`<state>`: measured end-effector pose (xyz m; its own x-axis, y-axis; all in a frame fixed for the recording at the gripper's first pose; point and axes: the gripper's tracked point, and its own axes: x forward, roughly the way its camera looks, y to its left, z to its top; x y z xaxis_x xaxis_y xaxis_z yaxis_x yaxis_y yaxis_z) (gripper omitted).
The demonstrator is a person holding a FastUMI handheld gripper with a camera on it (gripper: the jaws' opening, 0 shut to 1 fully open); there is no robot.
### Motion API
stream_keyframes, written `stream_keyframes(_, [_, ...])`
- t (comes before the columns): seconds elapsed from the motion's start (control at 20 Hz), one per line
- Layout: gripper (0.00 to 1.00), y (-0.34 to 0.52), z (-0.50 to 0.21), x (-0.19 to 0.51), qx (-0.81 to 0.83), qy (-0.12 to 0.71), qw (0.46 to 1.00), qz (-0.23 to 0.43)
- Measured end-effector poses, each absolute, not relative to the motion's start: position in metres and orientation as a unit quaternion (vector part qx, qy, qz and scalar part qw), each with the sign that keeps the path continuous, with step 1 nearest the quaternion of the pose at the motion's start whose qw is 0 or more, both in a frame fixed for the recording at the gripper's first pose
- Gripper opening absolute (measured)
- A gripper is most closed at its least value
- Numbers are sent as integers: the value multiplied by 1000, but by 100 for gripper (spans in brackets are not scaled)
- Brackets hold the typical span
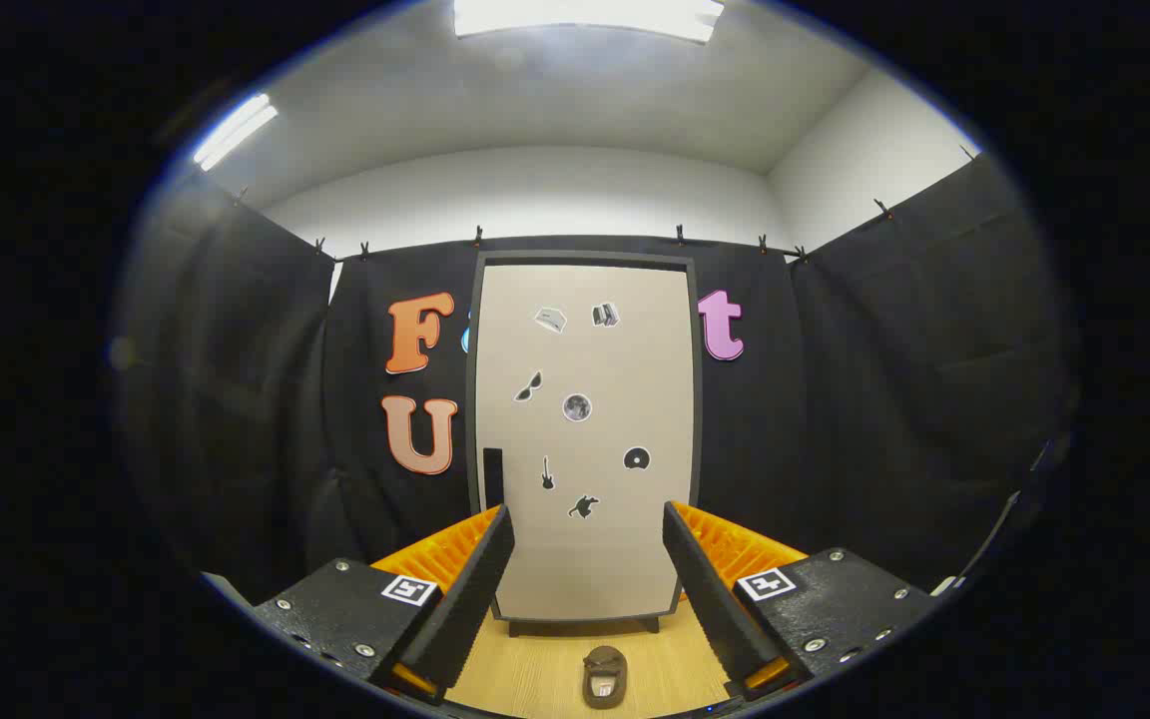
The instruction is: Open the shoe cabinet door, grab the shoes and put them into the shoe cabinet, then close the shoe cabinet door.
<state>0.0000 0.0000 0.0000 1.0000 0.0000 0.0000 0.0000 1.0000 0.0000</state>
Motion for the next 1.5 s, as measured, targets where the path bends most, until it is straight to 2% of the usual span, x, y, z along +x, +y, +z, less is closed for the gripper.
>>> stream_keyframes(0.8, [94,7,-12,26,7,7,1000,-1])
stream_keyframes(1.5, [94,66,-28,88,-2,8,1000,11])
